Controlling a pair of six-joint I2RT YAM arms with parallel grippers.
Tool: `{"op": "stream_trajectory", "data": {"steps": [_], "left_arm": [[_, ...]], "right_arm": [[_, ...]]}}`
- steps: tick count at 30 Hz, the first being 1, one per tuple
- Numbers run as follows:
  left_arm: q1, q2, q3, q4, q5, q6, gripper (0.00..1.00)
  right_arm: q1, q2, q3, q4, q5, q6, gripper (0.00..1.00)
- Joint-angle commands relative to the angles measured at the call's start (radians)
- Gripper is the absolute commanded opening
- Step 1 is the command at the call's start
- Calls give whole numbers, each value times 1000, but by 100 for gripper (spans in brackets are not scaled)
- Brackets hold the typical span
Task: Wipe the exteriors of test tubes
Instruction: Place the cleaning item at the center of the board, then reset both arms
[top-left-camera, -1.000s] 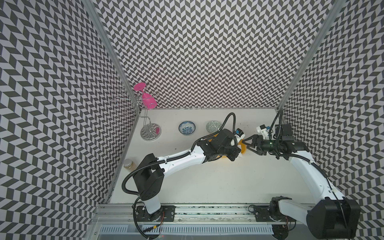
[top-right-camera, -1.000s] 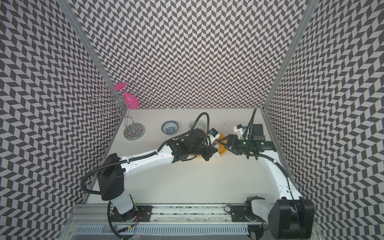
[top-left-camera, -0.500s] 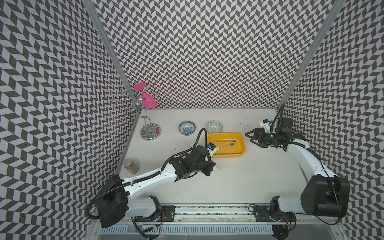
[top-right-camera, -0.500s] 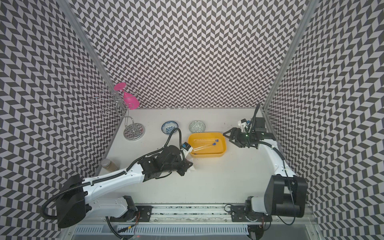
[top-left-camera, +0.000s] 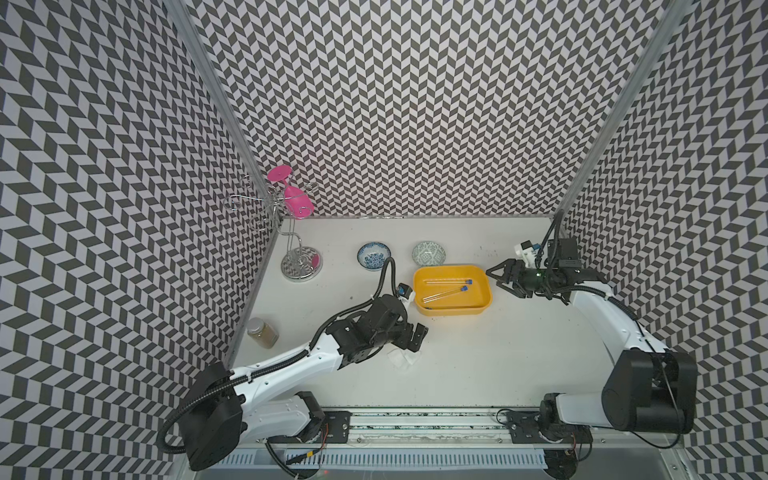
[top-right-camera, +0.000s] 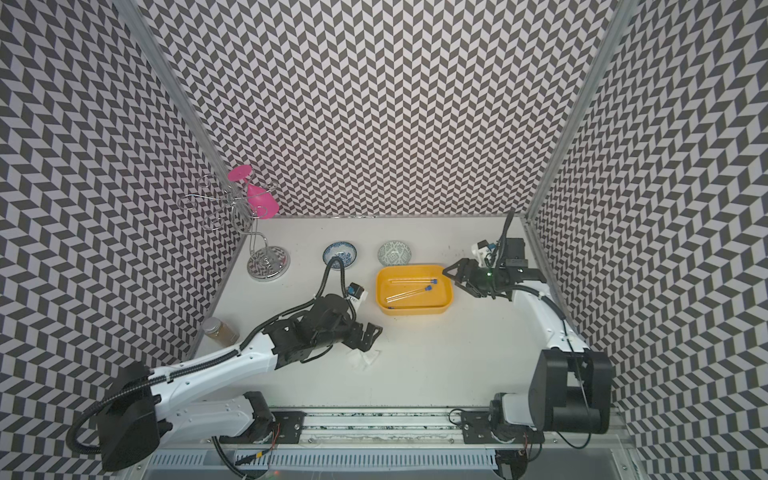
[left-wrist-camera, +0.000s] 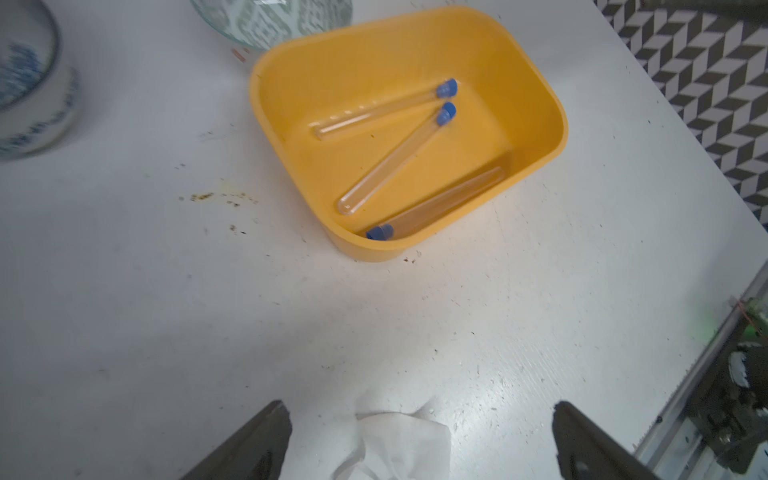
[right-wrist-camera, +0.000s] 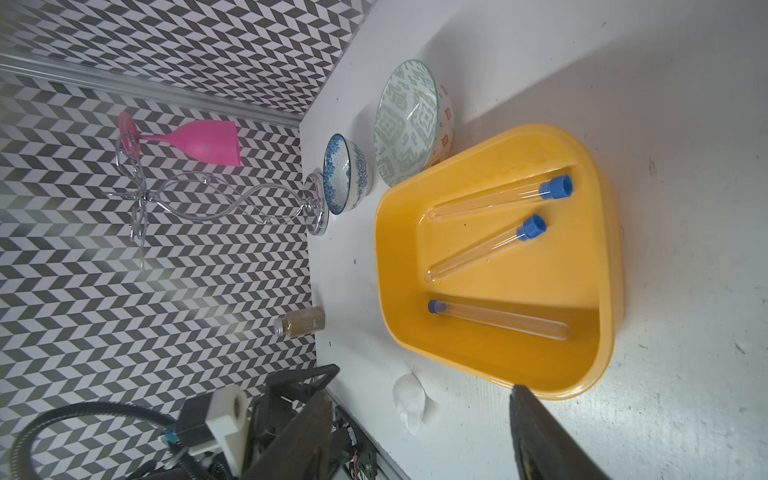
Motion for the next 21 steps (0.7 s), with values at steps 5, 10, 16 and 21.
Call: {"op": "stream_trajectory", "data": {"steps": [5, 10, 16, 21], "left_arm": [[432, -115, 6, 101, -29, -104, 100], [572, -60, -111, 368, -281, -138, 100], [631, 213, -125, 651, -421, 194, 100], [773, 267, -208, 960, -305, 169, 100]], "right_arm": [[4, 89, 46, 195, 422, -130, 72], [3, 20, -163, 617, 714, -265, 74], [4, -7, -479, 1145, 800, -317, 75], [7, 55, -652, 1533, 829, -347, 72]]}}
